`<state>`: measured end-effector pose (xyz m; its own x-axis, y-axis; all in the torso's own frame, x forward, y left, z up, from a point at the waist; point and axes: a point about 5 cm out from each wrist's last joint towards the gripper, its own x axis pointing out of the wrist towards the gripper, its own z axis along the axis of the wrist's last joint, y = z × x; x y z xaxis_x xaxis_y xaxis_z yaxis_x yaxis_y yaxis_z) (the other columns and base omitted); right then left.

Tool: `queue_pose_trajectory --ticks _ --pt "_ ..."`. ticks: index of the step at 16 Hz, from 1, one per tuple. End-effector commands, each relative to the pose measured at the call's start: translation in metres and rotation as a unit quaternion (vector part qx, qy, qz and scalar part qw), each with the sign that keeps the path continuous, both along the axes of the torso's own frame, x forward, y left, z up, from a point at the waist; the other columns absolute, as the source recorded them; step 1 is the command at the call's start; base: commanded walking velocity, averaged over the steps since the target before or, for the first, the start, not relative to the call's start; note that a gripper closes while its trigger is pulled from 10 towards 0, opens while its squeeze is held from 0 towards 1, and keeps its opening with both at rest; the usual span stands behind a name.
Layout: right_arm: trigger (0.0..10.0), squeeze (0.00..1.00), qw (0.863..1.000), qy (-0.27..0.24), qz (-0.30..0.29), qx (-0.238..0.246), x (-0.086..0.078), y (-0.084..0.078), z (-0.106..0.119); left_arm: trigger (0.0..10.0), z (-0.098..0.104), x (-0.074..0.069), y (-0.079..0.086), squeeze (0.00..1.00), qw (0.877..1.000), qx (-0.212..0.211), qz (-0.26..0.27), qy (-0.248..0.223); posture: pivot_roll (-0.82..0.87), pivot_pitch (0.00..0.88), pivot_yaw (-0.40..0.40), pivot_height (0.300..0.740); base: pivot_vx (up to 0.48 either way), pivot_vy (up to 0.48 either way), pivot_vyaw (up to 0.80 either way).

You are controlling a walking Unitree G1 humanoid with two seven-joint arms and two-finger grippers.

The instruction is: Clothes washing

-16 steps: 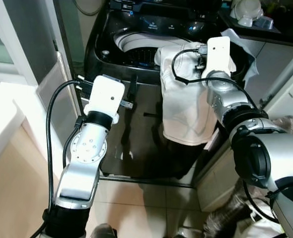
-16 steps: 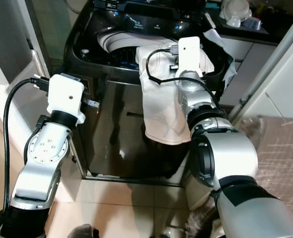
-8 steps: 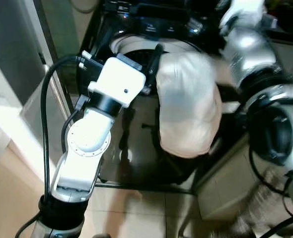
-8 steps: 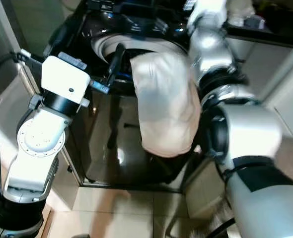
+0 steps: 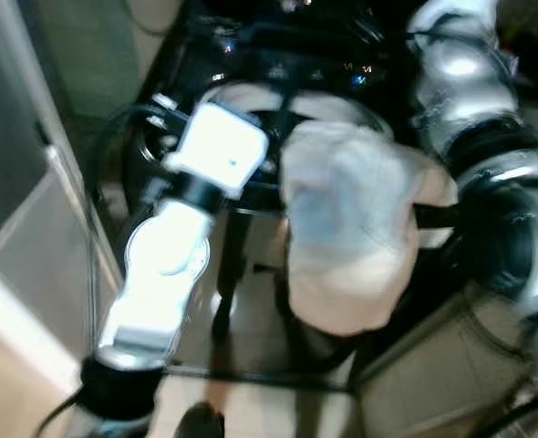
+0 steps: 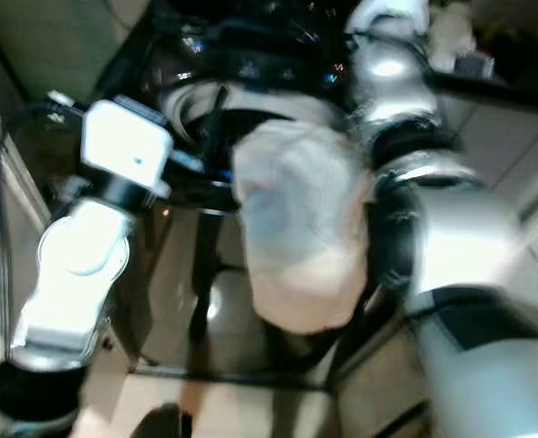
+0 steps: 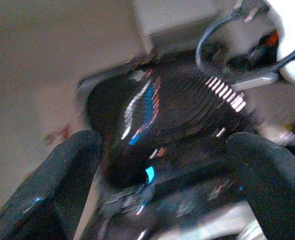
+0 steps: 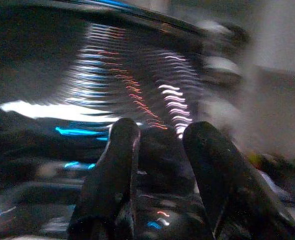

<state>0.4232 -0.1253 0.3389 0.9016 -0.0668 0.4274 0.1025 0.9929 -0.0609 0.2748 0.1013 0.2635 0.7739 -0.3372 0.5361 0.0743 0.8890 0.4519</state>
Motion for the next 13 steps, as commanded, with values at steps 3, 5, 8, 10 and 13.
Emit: queue_pose_trajectory --ticks 3,5,8,10,13 --pt "10.0 0.0 0.992 -0.111 0.047 0.035 -0.012 -0.019 0.029 10.0 -0.006 0.001 -0.005 0.0 1.0 -0.01 -0.001 0.015 0.14 0.002 -0.104 0.74 0.0 0.0 0.0" --pt "10.0 0.0 0.978 -0.14 0.135 0.069 -0.018 -0.02 0.027 10.0 -0.012 0.002 -0.001 0.0 0.999 -0.021 0.002 0.032 0.13 0.008 -0.105 0.74 0.0 0.0 0.0" --pt "10.0 0.0 0.913 -0.103 0.384 0.087 -0.066 -0.041 -0.002 10.0 -0.016 0.0 0.003 0.0 0.999 -0.025 0.005 0.04 0.06 0.036 -0.076 0.74 0.0 0.0 0.0" --pt "10.0 0.0 0.891 -0.041 0.448 0.06 -0.087 -0.051 -0.028 10.0 -0.019 -0.001 0.003 0.0 0.999 -0.023 0.0 0.047 0.03 0.042 -0.057 0.74 0.0 0.0 0.0" --pt "10.0 0.0 0.873 0.132 0.469 -0.019 -0.127 -0.07 -0.12 10.0 -0.019 0.0 0.0 0.0 0.999 -0.014 -0.021 0.048 0.02 0.044 -0.035 0.74 0.0 0.0 0.0"
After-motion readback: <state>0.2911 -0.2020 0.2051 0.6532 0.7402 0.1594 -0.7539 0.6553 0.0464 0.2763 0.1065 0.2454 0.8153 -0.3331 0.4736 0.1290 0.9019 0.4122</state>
